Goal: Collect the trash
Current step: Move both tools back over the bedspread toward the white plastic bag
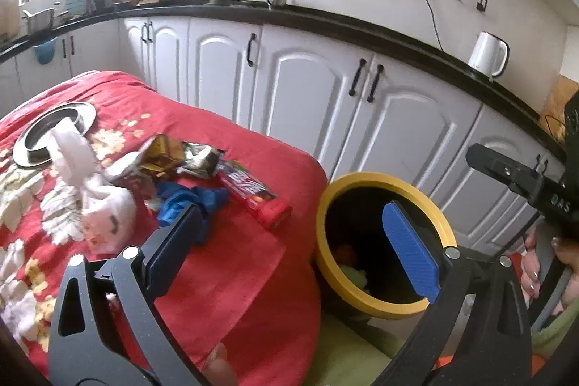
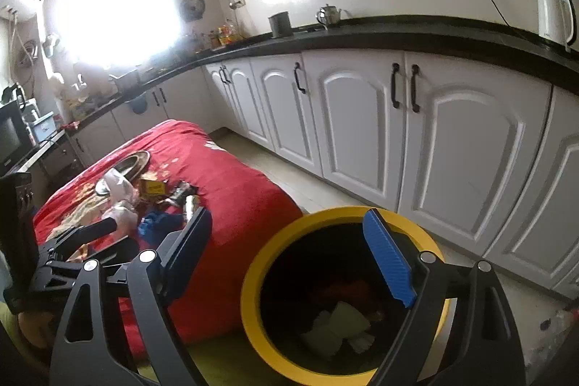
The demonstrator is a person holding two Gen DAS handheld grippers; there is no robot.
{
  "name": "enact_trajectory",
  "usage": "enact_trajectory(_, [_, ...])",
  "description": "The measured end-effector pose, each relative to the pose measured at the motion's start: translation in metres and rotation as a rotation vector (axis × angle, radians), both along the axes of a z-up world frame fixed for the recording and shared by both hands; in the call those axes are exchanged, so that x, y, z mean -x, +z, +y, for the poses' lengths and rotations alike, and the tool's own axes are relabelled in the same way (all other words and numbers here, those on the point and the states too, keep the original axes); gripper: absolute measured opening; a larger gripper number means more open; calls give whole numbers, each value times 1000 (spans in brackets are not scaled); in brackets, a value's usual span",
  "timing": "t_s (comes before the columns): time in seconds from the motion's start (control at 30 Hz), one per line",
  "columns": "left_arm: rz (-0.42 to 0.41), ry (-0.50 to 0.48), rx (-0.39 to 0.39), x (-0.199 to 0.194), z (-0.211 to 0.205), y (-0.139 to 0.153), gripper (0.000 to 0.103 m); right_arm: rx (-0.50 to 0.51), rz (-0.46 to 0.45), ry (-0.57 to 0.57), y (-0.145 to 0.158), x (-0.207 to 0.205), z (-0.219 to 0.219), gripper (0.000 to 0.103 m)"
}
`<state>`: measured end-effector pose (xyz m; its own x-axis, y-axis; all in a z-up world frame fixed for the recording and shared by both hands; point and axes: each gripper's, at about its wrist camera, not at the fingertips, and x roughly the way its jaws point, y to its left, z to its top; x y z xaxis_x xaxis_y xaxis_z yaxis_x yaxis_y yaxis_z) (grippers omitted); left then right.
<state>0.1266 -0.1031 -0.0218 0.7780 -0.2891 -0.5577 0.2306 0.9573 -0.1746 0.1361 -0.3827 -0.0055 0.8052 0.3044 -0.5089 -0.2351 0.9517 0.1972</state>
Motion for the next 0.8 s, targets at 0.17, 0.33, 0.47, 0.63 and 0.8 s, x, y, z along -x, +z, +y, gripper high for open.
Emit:
enact_trajectory(0.17, [-15, 35, 25, 1, 16, 5, 92, -3, -58, 21, 9, 9, 16, 87])
enact_trajectory(0.33, [-43, 76, 34, 4, 31, 10, 92, 18, -82, 52, 13, 14, 31, 88])
enact_trajectory(0.47, [-56, 113, 34, 4, 45, 12, 92, 41, -87, 93, 13, 17, 48, 89])
enact_trajectory(0.63, [-53, 171, 56, 2, 69, 12, 92, 66, -91, 132, 14, 17, 64, 89])
enact_trajectory(0.8, [-58, 225, 60, 1, 88, 13, 92, 80, -87, 166, 11, 17, 80, 89])
